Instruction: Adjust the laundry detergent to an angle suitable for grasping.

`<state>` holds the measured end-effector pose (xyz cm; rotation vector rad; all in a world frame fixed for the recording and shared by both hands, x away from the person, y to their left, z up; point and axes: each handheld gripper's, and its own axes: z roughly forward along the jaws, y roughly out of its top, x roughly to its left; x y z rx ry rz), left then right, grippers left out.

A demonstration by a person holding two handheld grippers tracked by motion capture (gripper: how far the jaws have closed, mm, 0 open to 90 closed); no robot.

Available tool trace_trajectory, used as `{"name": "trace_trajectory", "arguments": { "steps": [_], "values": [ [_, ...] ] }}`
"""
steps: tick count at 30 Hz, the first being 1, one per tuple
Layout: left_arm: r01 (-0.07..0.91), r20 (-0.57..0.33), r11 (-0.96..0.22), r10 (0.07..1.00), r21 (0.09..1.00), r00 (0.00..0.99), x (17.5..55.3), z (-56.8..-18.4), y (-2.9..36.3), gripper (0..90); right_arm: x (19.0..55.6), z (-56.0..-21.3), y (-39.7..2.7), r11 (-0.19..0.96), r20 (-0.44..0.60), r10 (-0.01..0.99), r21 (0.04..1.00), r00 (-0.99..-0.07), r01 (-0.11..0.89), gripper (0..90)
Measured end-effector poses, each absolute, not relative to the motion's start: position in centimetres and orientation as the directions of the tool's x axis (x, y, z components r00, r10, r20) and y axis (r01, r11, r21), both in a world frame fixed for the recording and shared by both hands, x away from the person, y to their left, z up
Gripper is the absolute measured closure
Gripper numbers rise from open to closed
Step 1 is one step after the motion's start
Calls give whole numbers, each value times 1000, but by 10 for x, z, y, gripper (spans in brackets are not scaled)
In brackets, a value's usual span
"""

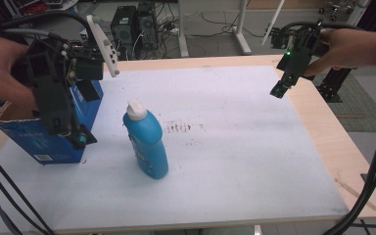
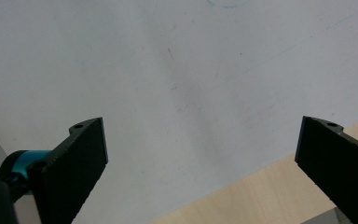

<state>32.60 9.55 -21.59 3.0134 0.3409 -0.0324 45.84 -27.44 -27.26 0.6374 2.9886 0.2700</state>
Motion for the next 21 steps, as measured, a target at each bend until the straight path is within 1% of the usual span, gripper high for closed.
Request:
{"name": "trace_trajectory", "arguments": {
  "steps": [5,15,18,19,20,21],
  "values": [
    [225,-31,-968,223,108,974,326,-214,96,23,454,-269,-276,894,-45,418,200,-907,402,14],
    [214,-34,-971,211,103,977,327,-215,93,23,444,-272,-285,870,-45,445,261,-895,419,14],
    [208,-26,-972,206,106,978,328,-215,91,23,441,-275,-288,846,-38,464,314,-885,431,14],
    [208,-26,-972,206,106,978,328,-215,91,23,441,-275,-288,846,-38,464,314,-885,431,14],
    [199,-28,-974,197,107,980,328,-215,91,23,439,-275,-291,822,-33,482,363,-875,439,14],
    [199,-28,-974,197,107,980,328,-215,91,23,437,-275,-292,814,-33,491,372,-871,445,14]
  ]
}}
